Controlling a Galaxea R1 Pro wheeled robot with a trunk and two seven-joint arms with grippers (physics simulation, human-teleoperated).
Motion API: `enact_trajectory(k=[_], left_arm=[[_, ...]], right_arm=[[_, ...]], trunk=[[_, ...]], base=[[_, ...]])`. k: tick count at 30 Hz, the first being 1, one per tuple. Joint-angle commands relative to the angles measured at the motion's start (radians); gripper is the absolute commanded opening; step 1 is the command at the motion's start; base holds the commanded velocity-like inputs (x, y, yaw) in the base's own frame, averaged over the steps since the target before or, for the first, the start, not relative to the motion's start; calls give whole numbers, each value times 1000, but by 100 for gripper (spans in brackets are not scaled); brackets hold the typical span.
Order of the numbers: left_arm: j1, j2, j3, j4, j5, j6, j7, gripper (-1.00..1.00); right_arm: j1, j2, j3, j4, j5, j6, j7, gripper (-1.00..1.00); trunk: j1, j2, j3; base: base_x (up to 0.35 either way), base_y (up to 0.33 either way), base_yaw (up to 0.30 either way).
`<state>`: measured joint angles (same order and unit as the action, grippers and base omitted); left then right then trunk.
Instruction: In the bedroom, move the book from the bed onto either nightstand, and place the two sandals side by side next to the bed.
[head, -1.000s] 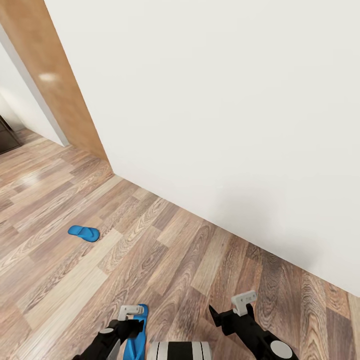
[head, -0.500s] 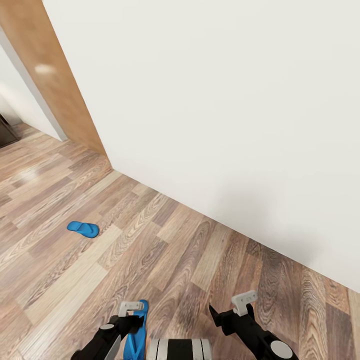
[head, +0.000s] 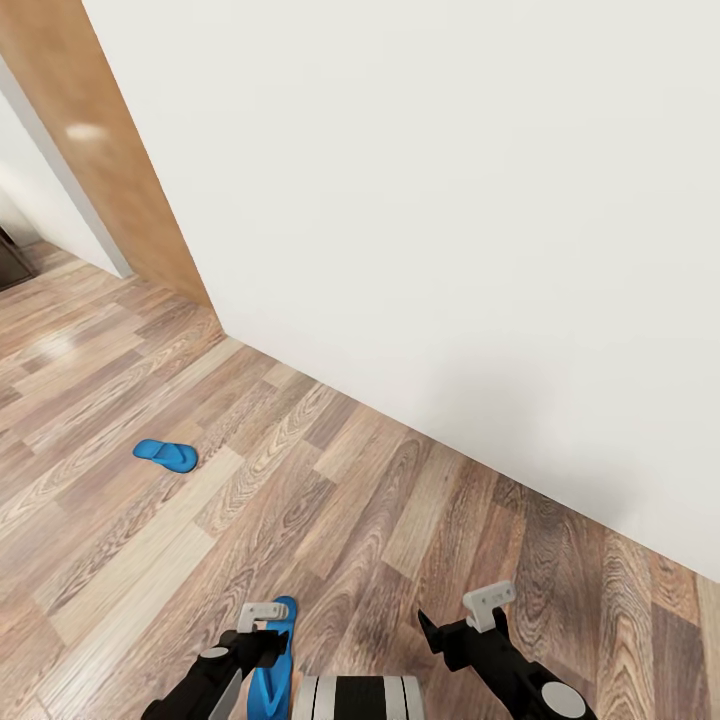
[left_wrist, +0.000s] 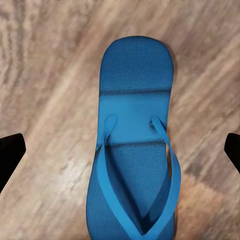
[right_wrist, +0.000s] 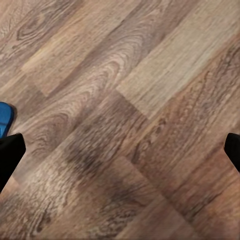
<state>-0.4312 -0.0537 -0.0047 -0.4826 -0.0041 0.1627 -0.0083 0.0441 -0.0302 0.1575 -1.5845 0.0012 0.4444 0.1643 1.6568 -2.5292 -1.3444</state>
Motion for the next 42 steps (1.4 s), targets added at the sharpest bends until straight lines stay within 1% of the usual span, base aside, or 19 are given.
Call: enact_trajectory(k=[1, 7, 9, 10, 12, 13, 15, 16, 18, 19, 22, 23, 25, 26, 28, 29, 32, 42], left_arm=[[0, 0, 0, -2, 0, 6, -1, 100], [0, 0, 0, -2, 0, 6, -1, 100], [0, 0, -1, -2, 0, 6, -1, 100], [0, 0, -1, -2, 0, 6, -1, 100], [0, 0, -1, -2, 0, 6, -1, 100], [0, 0, -1, -2, 0, 6, -1, 100], [0, 0, -1, -2, 0, 6, -1, 100], [0, 0, -1, -2, 0, 6, -1, 100], [0, 0, -1, -2, 0, 5, -1, 100], [0, 0, -1, -2, 0, 5, -1, 100], [0, 0, -1, -2, 0, 6, -1, 100], [0, 0, -1, -2, 0, 6, -1, 100], [0, 0, -1, -2, 0, 6, -1, 100], [0, 0, -1, -2, 0, 6, -1, 100], [0, 0, -1, -2, 0, 5, -1, 100], [0, 0, -1, -2, 0, 5, -1, 100], [0, -1, -1, -2, 0, 5, -1, 100], [0, -1, -1, -3, 0, 5, -1, 100]], right_arm=[[0, 0, 0, -2, 0, 5, 2, 100], [0, 0, -9, -2, 0, -14, 26, 100], [0, 0, -20, -2, 0, -25, 48, 100], [0, 0, -20, -2, 0, -25, 48, 100], [0, 0, -36, -2, 0, -32, 70, 100], [0, 0, -36, -2, 0, -32, 70, 100], [0, 0, -57, -2, 0, -37, 89, 100], [0, 0, -57, -2, 0, -37, 89, 100], [0, 0, -82, -2, 0, -40, 108, 100], [0, 0, -82, -2, 0, -40, 108, 100], [0, 0, -119, -2, 0, -43, 145, 100], [0, 0, -119, -2, 0, -43, 145, 100], [0, 0, -144, -2, 0, -44, 175, 100], [0, 0, -144, -2, 0, -44, 175, 100], [0, 0, -167, -2, 0, -44, 203, 100], [0, 0, -167, -2, 0, -44, 203, 100], [-1, 0, -190, -2, 0, -45, 234, 100], [-1, 0, -209, -2, 0, -45, 258, 100]], trunk=[[0, 0, -1], [0, 0, -1], [0, 0, -1], [0, 0, -1], [0, 0, -1], [0, 0, -1], [0, 0, -1], [0, 0, -1], [0, 0, -1], [0, 0, -1], [1, -1, -12], [2, -1, -16], [3, -2, -24], [3, -2, -28], [4, -2, -35], [4, -3, -39], [4, -3, -39], [4, -3, -39]], base=[[0, 0, 0], [0, 0, 0], [0, 0, 0], [0, 0, 0], [0, 0, 0], [0, 0, 0], [0, 0, 0], [0, 0, 0], [0, 0, 0], [0, 0, 0], [0, 0, 0], [0, 0, 0], [0, 0, 0], [0, 0, 0], [0, 0, 0], [0, 0, 0], [0, 0, 0], [0, 0, 0]])
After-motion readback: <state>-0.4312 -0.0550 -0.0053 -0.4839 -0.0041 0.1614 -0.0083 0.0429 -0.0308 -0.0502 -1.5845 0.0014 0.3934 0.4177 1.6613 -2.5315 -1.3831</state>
